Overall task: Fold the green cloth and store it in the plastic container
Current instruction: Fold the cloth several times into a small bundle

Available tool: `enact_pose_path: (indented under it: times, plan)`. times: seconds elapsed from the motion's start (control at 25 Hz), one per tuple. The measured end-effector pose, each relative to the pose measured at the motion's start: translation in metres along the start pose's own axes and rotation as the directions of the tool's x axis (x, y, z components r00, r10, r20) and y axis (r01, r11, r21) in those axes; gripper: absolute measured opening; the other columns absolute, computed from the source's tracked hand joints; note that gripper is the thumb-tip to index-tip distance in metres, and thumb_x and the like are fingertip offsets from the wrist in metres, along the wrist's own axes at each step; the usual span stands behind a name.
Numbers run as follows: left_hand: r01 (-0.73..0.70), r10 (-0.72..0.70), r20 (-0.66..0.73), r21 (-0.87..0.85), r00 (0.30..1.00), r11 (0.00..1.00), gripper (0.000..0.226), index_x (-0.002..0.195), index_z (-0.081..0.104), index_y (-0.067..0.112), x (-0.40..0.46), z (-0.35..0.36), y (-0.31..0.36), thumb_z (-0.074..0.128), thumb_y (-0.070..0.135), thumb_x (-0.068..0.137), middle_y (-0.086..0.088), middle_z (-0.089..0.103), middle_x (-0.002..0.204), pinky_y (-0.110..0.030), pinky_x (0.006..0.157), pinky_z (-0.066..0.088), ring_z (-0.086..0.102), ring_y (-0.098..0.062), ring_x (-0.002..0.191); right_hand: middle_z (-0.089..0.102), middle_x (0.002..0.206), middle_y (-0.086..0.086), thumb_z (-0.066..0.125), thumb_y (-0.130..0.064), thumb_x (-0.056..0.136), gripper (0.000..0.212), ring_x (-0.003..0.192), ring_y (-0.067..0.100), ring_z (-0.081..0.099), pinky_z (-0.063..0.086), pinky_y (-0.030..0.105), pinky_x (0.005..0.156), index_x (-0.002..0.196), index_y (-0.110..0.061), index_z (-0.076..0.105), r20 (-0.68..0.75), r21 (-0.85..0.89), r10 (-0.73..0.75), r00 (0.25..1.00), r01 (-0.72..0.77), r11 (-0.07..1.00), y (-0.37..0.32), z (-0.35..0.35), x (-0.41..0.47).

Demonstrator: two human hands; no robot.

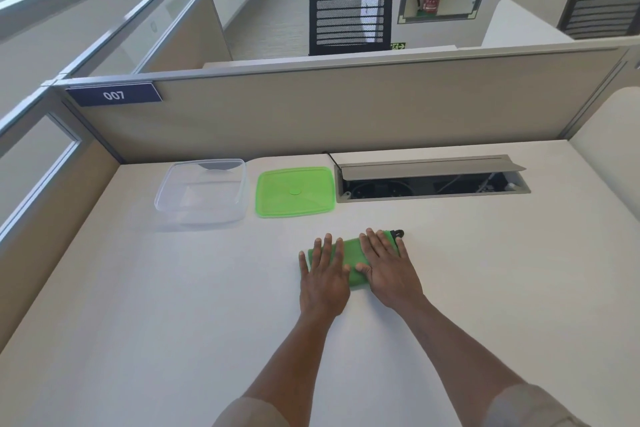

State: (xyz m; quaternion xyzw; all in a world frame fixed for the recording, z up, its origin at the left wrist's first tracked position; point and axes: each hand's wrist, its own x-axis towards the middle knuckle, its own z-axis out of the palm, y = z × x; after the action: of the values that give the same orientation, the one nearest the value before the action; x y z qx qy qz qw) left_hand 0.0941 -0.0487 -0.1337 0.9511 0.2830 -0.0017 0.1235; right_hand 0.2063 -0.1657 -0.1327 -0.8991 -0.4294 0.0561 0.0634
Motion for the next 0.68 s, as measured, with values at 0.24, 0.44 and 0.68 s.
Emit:
enact_pose_path:
  times: [0.24,0.44,0.68]
  plan:
    - [0.15,-0.146,0.05,-0.088,0.988,0.985,0.057,0.156,0.007,0.027,0.0,-0.005,-0.01,0.021,0.035,0.102,-0.002,-0.004,0.165,-0.054,0.119,0.003,-0.001,-0.03,0.151,0.029,0.157,0.004,0.012,-0.052,0.098,0.067,0.145,0.026,0.025,0.022,0.053,0.113,0.15,-0.013,0.03,-0.001,-0.012,0.106,0.994,-0.106,0.994,0.001,0.0,0.0]
    - [0.303,-0.288,0.107,-0.16,0.952,0.94,0.06,0.156,0.001,0.027,-0.003,-0.009,-0.003,0.026,0.033,0.103,-0.013,0.004,0.163,-0.05,0.12,0.006,0.007,-0.03,0.149,0.037,0.148,0.016,0.04,-0.038,0.099,0.059,0.125,0.036,0.044,0.044,0.048,0.094,0.151,-0.015,0.024,-0.017,0.06,0.3,0.954,-0.299,0.952,0.011,-0.003,-0.002]
    - [0.565,-0.56,0.087,-0.206,0.824,0.799,0.07,0.143,0.032,0.002,-0.001,-0.025,0.006,0.048,0.05,0.094,-0.014,0.045,0.136,-0.042,0.101,0.036,0.045,-0.032,0.122,0.048,0.124,0.017,0.052,-0.038,0.096,0.064,0.107,0.036,0.047,0.046,0.044,0.075,0.144,-0.004,0.026,0.077,0.242,0.558,0.826,-0.558,0.794,-0.004,-0.01,0.006]
